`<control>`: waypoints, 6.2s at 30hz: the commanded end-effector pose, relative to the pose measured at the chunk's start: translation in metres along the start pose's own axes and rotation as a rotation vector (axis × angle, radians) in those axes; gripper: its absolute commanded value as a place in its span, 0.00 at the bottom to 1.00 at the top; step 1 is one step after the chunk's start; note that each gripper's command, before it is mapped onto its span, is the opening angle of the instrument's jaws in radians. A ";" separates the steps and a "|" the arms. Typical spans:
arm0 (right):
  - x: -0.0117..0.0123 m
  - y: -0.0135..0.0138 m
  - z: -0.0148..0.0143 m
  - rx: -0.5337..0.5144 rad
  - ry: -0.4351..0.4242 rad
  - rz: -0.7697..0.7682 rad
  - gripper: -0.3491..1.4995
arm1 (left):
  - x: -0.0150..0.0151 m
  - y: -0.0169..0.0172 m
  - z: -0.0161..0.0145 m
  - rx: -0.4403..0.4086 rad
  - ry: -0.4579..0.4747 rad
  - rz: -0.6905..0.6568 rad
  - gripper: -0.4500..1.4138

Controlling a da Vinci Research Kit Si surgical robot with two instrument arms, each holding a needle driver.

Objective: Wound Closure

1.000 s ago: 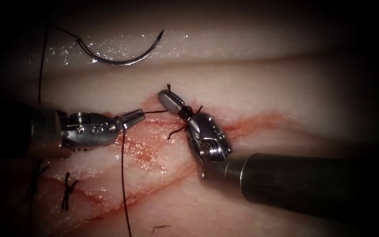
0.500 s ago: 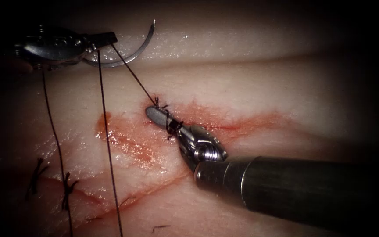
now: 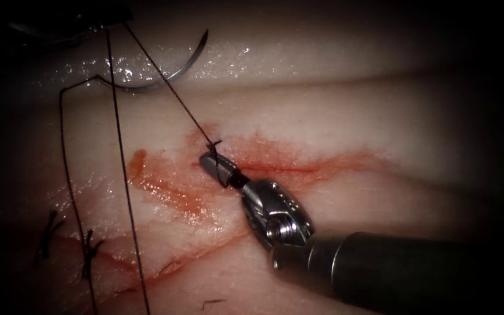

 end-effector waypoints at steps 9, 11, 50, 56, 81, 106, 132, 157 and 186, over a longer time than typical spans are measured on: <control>-0.0004 -0.0015 -0.0004 0.011 -0.147 -0.666 0.00 | -0.0003 -0.0004 0.0035 0.014 0.013 0.007 0.00; -0.0007 -0.0017 -0.0007 -0.005 -0.167 -0.687 0.00 | -0.0002 -0.0007 0.0037 0.014 0.012 0.007 0.00; -0.0053 -0.0033 -0.0019 0.173 -0.216 -0.929 0.00 | 0.0055 -0.0140 0.0104 0.292 0.164 -0.001 0.00; -0.0065 -0.0050 -0.0031 0.193 -0.242 -0.917 0.00 | 0.0060 -0.0151 0.0115 0.302 0.157 0.006 0.00; -0.0018 -0.0062 -0.0033 0.085 -0.130 -0.480 0.61 | 0.0064 -0.0004 0.0027 -0.073 0.402 -0.141 0.00; 0.0103 0.0042 0.0050 0.357 -0.008 -0.498 0.00 | 0.0026 0.0169 -0.0058 -0.240 0.298 -0.036 0.00; 0.0131 0.0069 0.0086 1.010 -0.035 -0.318 0.00 | -0.0010 0.0172 0.0065 -0.215 0.090 0.009 0.00; 0.0112 0.0014 0.0070 1.351 -0.533 -0.739 0.08 | -0.0013 0.0169 0.0066 -0.221 0.054 0.005 0.00; 0.0059 0.0033 0.0029 1.358 -0.633 -0.892 0.44 | -0.0025 0.0174 0.0047 -0.221 0.046 -0.023 0.00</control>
